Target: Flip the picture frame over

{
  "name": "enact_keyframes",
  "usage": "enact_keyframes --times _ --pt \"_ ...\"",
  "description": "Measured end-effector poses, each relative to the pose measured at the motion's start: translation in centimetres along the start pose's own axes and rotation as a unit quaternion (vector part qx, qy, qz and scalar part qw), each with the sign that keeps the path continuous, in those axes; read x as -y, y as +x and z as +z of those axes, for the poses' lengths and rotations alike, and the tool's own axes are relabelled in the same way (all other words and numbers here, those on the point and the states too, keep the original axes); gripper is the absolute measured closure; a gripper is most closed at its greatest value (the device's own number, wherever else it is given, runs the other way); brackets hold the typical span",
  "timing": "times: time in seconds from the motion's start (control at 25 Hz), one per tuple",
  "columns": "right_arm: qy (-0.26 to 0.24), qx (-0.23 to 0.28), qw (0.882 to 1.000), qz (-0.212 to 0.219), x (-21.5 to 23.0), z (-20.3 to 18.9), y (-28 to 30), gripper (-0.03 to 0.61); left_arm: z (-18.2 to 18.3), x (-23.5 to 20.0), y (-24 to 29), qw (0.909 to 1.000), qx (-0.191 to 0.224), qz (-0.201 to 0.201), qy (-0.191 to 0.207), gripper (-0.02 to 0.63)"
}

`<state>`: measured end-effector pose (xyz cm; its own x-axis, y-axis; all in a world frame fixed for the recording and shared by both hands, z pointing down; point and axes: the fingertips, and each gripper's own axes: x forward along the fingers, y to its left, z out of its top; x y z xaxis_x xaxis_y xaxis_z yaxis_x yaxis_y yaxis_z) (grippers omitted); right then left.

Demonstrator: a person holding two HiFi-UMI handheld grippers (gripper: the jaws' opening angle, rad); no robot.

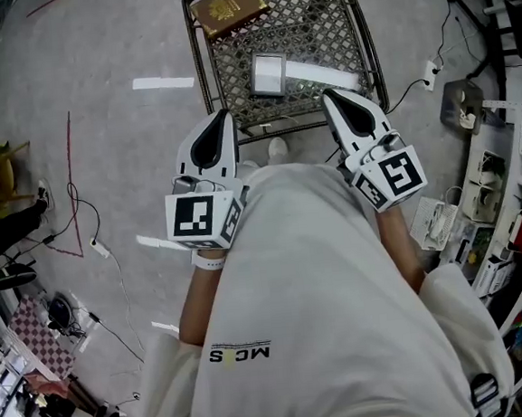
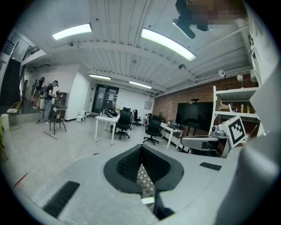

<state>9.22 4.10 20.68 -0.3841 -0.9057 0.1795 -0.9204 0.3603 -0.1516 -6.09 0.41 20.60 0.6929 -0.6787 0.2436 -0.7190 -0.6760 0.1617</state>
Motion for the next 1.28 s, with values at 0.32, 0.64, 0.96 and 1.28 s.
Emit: enact_keyframes --times 0.32,0.64,0.96,1.28 --pt "0.003 -0.006 1.0 -0.002 0.5 -0.4 -0.1 0.56 0.1 0.7 0.0 1.0 -0.002 0.0 0.002 0.589" --pt "0.011 -0.014 1.0 0.007 1.1 -1.0 0.1 0.56 0.2 1.0 0.1 1.0 -0.004 0.009 0.001 0.589" --pt "0.018 -0.02 1.0 0.016 1.5 -1.6 1.2 0.561 -0.3 0.4 0.5 0.9998 -0.008 0.018 -0.004 0.589" --pt "0.021 -0.019 0.999 0.018 1.8 -1.5 1.1 0.561 -0.2 0.7 0.5 0.9997 -0.009 0.023 -0.002 0.589"
